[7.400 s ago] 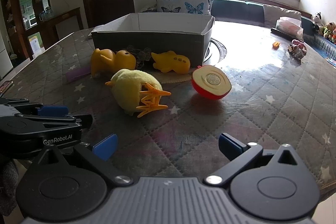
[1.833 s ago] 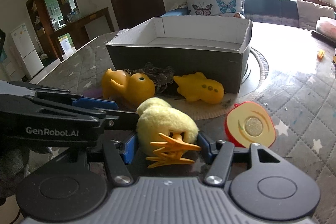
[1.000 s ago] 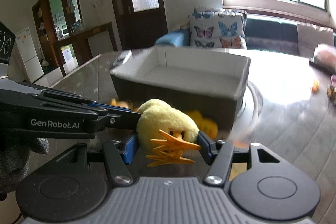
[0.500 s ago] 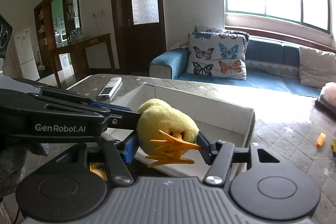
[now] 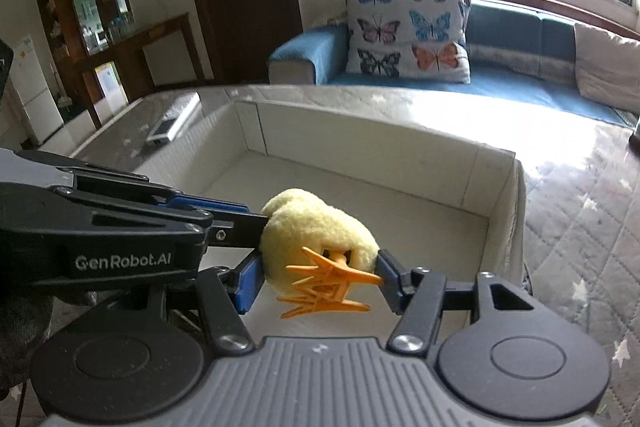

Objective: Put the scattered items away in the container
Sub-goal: 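Carry the chick over the grey box and open the right tool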

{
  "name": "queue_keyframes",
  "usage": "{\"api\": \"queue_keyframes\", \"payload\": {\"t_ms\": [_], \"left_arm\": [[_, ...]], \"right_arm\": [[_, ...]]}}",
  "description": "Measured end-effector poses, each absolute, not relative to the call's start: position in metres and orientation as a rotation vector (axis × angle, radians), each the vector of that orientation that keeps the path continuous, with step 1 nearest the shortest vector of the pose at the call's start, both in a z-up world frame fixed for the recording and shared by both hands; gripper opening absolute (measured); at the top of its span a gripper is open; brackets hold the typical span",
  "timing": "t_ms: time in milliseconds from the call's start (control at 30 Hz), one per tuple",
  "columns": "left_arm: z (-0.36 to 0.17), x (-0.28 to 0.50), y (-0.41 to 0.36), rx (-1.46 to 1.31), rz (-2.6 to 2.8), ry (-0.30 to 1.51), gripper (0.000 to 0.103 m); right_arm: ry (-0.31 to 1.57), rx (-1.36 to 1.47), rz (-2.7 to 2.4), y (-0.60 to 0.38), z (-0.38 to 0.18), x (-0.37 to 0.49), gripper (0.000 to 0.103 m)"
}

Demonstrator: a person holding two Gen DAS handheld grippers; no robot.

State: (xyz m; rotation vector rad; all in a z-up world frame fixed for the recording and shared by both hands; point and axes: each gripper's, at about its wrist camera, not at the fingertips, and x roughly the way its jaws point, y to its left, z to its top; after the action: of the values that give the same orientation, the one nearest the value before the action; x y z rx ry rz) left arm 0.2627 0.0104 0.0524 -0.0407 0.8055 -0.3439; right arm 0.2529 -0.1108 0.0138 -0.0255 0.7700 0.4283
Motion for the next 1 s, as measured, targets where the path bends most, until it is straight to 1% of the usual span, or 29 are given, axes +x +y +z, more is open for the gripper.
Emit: {"api": "queue_keyframes", "payload": {"t_ms": [167,367,433,500,567,633,867,1000], "left_arm": [[0.044,0.269,0.010,-0.045,-0.340,0.832,0.016],[0.043,0.268,0.012,-0.050,-0.330,0.834,0.017],[0.044,0.267,0.012,-0.049,-0.325,0.835,0.019],[0.045,0.266,0.013,-0.052,-0.316,0.833,0.023],[0.048,0.265,0.014,-0.058,-0.306,0.831,0.023],[0.051,0.263,0.015,-0.061,-0.303,0.824,0.025],[0.066,0.248,0.018,-0.075,-0.300,0.782,0.030],[0.078,0.231,0.019,-0.076,-0.301,0.746,0.032]], "right_arm": [[0.811,-0.020,0.421,-0.110,0.004,0.258,0.061],[0.816,-0.009,0.422,-0.112,0.004,0.256,0.062],[0.812,-0.003,0.423,-0.113,0.006,0.255,0.062],[0.809,0.003,0.424,-0.114,0.007,0.255,0.063],[0.806,0.015,0.430,-0.116,0.010,0.255,0.066],[0.797,0.020,0.426,-0.117,0.012,0.252,0.067],[0.750,0.028,0.411,-0.126,0.030,0.239,0.068],[0.689,0.018,0.399,-0.134,0.046,0.221,0.075]]}}
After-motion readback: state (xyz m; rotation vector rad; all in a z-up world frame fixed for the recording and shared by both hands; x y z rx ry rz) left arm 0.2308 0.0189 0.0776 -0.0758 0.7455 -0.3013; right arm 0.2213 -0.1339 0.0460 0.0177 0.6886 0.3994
